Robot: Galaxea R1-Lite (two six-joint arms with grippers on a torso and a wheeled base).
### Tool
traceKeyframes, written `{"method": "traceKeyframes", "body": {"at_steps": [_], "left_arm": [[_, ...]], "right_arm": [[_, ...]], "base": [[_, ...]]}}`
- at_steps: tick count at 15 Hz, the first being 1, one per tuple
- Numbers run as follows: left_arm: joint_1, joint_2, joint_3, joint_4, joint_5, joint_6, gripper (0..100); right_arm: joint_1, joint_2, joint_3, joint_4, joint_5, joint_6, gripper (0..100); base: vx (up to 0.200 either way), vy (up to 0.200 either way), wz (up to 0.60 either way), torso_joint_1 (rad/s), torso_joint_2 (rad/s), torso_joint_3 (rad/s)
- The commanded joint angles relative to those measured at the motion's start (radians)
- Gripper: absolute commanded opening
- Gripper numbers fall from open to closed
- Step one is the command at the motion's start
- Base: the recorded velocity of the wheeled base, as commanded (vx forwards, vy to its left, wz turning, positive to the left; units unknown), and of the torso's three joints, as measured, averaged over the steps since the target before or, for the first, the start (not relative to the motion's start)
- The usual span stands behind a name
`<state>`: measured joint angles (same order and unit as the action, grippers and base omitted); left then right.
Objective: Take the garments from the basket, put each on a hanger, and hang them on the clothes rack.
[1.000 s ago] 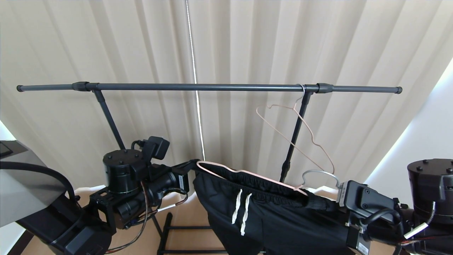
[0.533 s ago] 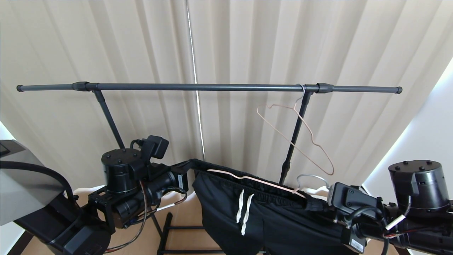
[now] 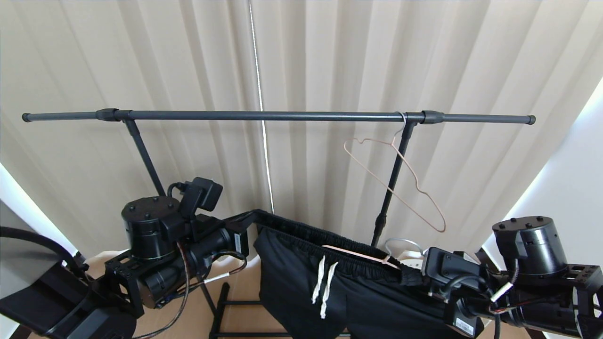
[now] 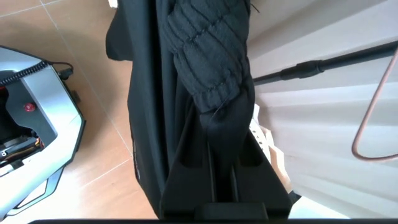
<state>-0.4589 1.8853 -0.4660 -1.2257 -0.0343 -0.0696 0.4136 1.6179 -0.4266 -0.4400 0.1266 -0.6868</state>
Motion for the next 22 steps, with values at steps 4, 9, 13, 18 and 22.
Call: {"method": "traceKeyframes", "body": {"at_steps": [4,9,13,18,22], "left_arm": [[-0.079,-0.126,-0.025,0.16,0.048,0.001,0],[-0.156,-0.187,-0.166,0.446,0.131,0.004,0],[-0.228,-0.183,-0.349,0.698,0.183,0.065,0],[-0.303,-0.155,-0.6,1.013,0.185,0.06,0],[-0.325,-0.16,-0.617,1.055,0.185,0.051,0]], "right_arm": [[0.001,0.017,-0.017,0.0,0.001,0.004,0],[-0.006,0.011,-0.04,-0.002,0.002,0.02,0],[-0.004,0.007,-0.055,-0.002,0.002,0.079,0],[0.004,0.048,-0.055,-0.003,0.002,0.079,0],[-0.004,0.057,-0.073,-0.003,0.004,0.09,0]], "base": [[0.0,0.0,0.0,0.0,0.0,0.0],[0.0,0.0,0.0,0.0,0.0,0.0],[0.0,0.0,0.0,0.0,0.0,0.0],[0.0,0.0,0.0,0.0,0.0,0.0],[0.0,0.0,0.0,0.0,0.0,0.0]]}}
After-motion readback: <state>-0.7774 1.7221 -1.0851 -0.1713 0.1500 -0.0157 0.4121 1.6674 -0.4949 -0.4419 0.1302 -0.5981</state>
